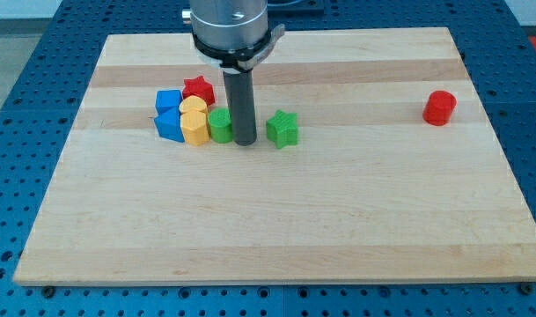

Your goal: Place the green star diagonally bottom left to red circle

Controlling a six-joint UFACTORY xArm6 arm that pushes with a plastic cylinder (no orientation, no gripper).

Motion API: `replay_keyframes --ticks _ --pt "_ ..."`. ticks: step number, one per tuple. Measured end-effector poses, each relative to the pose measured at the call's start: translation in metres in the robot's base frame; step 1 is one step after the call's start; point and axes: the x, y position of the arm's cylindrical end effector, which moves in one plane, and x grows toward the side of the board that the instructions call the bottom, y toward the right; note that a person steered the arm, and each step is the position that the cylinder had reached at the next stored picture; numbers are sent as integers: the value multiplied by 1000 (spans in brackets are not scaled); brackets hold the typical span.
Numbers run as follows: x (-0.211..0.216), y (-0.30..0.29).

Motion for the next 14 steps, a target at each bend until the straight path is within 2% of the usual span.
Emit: replay_keyframes --ticks 3,6,7,8,9,11,12,13,14 --pt "-24 0" --pt "-24 69" --pt "-10 78" --pt "-10 45" --pt "1 46" --pt "2 118" --pt "7 94" --pt "34 82" --pt "38 114"
